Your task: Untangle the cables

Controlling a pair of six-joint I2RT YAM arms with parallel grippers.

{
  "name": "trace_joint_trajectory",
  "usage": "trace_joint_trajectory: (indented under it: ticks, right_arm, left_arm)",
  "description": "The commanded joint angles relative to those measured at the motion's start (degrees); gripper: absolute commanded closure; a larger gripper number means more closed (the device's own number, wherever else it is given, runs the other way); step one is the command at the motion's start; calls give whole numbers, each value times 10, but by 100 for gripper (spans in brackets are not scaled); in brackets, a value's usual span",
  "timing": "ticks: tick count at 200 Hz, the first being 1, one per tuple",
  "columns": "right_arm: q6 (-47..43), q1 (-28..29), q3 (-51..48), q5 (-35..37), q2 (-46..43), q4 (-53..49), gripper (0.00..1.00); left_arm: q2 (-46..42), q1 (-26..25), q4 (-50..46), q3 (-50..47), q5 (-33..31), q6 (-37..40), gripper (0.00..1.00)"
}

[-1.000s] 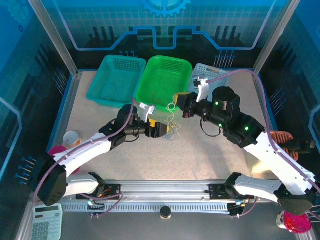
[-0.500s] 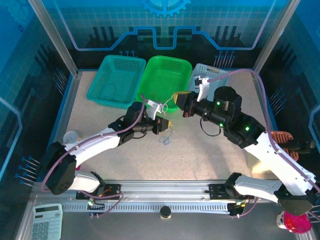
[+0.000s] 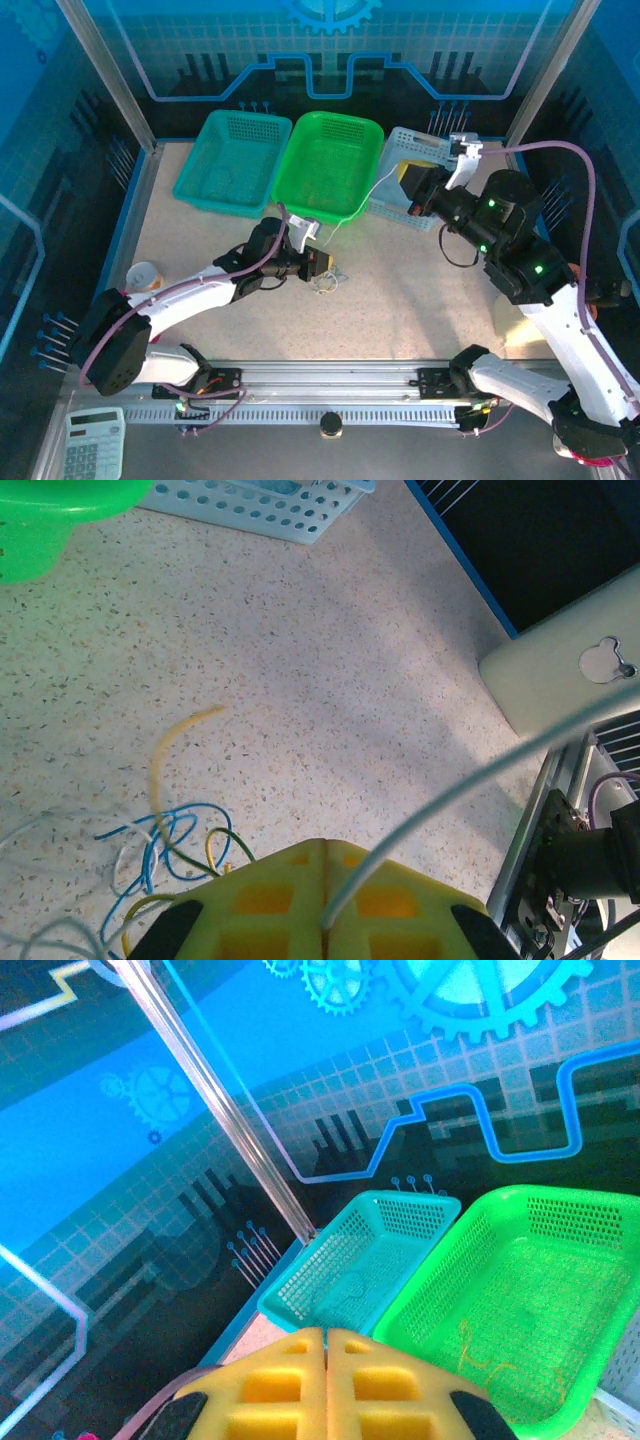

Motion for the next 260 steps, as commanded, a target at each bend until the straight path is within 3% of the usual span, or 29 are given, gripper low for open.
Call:
trace_joint_trajectory:
  ticks: [1, 13, 41, 55, 104, 162, 189, 206, 240, 260]
  right_arm:
    - [-6, -13, 37, -19, -2, 0, 100]
    - [-5, -17, 52, -31, 6, 4, 100]
    - [12, -21, 93, -76, 35, 27, 100]
    - [28, -20, 114, -103, 52, 45, 100]
    - [80, -21, 166, -172, 105, 102, 100]
    - [97, -20, 214, -191, 132, 125, 100]
    - [99, -21, 225, -193, 141, 132, 100]
    - [101, -21, 222, -195, 142, 134, 100]
    - [104, -20, 214, -197, 143, 140, 100]
    - [107, -20, 209, -198, 144, 146, 100]
  left_arm:
    - [-15, -3, 4, -13, -8, 5, 100]
    - [-14, -2, 3, -14, -9, 6, 100]
    - [-4, -2, 4, -18, -5, 5, 87]
    - [7, -2, 9, -19, 2, 1, 85]
    - [43, -3, 48, -31, 22, -24, 86]
    - [72, -2, 70, -39, 30, -34, 94]
    - [69, -3, 73, -45, 28, -38, 93]
    - [51, -2, 63, -47, 26, -36, 87]
    - [-22, -2, 7, -50, 4, -15, 56]
    - [-64, -2, -31, -44, -1, -1, 44]
